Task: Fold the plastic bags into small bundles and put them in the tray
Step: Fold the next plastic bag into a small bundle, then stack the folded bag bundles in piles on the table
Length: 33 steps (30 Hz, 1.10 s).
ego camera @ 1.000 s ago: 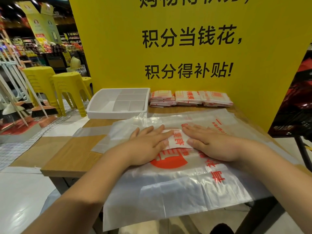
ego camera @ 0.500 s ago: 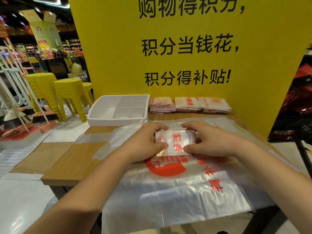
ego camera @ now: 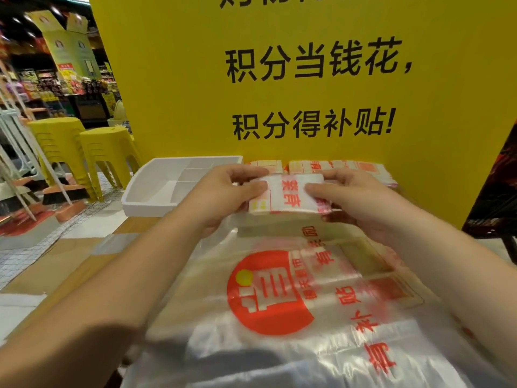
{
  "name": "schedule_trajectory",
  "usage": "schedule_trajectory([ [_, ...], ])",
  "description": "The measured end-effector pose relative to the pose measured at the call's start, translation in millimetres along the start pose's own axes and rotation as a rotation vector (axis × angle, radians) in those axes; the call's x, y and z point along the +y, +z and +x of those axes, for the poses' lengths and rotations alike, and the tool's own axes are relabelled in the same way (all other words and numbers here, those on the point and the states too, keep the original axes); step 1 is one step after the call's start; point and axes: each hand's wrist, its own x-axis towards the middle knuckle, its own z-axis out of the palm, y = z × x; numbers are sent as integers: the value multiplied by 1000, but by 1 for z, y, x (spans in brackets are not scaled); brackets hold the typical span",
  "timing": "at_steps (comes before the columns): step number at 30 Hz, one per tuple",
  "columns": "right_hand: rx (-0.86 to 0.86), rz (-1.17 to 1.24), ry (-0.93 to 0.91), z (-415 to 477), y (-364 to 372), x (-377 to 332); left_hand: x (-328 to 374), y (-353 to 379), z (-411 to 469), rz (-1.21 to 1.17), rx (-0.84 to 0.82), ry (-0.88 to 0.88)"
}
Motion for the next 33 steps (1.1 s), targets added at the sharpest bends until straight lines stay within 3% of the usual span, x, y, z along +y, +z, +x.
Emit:
schedule_trajectory([
  [4,160,25,19,61,3,-21,8,-8,43,407,94,156],
  [7,254,-19,-2,107,16,-26,2,-17,72,792,59,295],
  [12,335,-248,-18,153,31,-13,-25,-16,114,1265,-13,254],
  [17,210,-879,-223,149,31,-9,-35,-17,127,1377,28,270],
  [20,141,-1079,-278,144,32,-6,-32,-14,128,1469,-6,239],
  [26,-66,-1201,-235,145,33,1,-33,-6,122,1548,-39,183],
  [33,-9,-1170,-322,137,22,-1,-26,-6,109,1453,-6,186],
])
